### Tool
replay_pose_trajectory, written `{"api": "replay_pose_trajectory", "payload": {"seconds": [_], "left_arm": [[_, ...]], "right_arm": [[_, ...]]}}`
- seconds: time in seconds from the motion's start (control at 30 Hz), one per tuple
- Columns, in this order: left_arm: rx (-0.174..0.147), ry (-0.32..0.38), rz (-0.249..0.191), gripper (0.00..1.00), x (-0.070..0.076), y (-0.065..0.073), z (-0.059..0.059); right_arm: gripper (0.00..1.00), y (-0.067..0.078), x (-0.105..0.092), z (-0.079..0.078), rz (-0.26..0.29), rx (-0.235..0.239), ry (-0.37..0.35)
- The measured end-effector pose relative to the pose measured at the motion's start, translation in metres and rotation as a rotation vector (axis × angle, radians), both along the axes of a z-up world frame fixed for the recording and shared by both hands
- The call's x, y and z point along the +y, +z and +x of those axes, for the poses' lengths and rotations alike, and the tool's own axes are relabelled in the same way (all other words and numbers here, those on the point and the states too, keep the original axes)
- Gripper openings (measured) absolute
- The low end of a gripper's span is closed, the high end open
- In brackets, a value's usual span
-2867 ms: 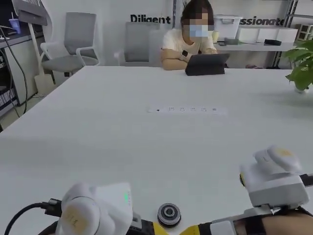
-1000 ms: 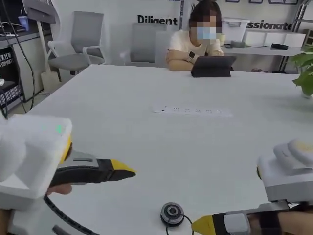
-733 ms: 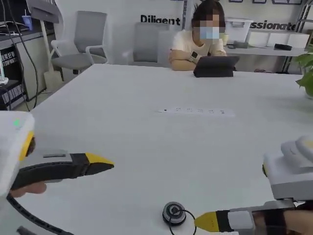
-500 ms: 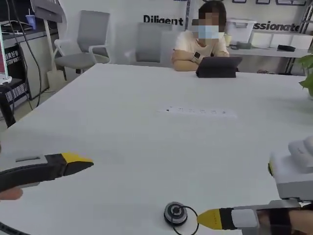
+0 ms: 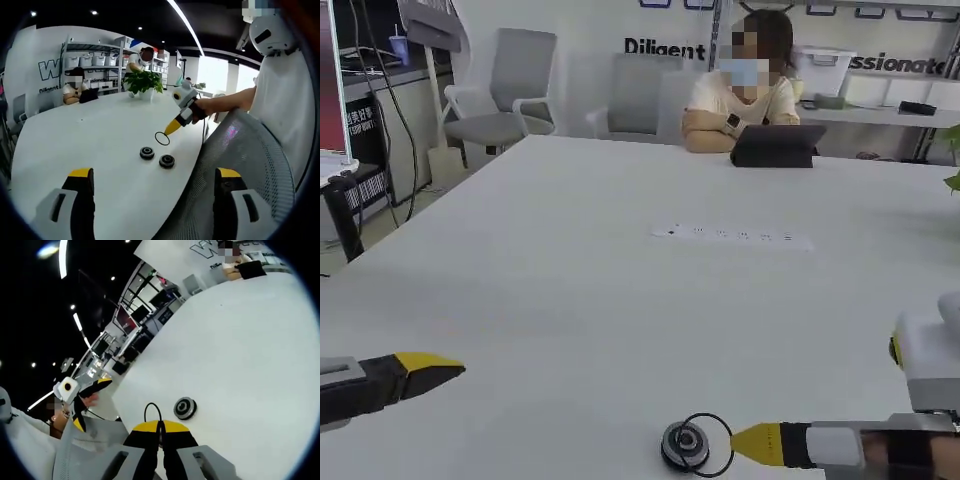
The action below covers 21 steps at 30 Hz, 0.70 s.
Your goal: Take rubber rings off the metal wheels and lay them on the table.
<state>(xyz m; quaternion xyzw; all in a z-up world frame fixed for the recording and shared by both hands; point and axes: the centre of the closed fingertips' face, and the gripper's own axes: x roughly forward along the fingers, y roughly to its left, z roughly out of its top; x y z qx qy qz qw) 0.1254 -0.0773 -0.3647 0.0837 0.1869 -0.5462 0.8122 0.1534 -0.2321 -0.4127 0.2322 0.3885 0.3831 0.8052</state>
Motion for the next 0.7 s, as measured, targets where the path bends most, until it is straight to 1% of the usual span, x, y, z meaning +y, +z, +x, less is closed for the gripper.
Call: {"api": "replay_pose_trajectory", "payload": {"seconds": [0.13, 0.23, 0.33, 0.43, 0.53, 0.6, 0.7], "left_arm": [[0.021, 0.006, 0.006, 0.99, 0.000, -0.008, -0.003], [0.037, 0.004, 0.011, 0.99, -0.001, -0.014, -0.007], [0.047, 0.009, 0.007, 0.99, -0.001, -0.015, -0.007], [0.046, 0.020, -0.003, 0.99, -0.001, -0.014, -0.005], [0.047, 0.023, -0.011, 0.99, -0.001, -0.014, -0.005], [0.054, 0.028, -0.027, 0.99, -0.002, -0.013, -0.005], [0.053, 0.033, -0.029, 0.99, -0.001, -0.012, -0.004]], "right_arm": [[0.00, 0.002, 0.002, 0.000, 0.019, 0.004, -0.006], [0.00, 0.006, 0.005, 0.000, 0.025, -0.006, -0.004], [0.00, 0.009, 0.009, 0.000, 0.029, -0.019, 0.002], [0.00, 0.012, 0.013, 0.000, 0.031, -0.030, 0.010], [0.00, 0.012, 0.016, 0.000, 0.028, -0.038, 0.019], [0.00, 0.012, 0.018, -0.001, 0.023, -0.043, 0.027], [0.00, 0.013, 0.020, -0.001, 0.017, -0.049, 0.034]]}}
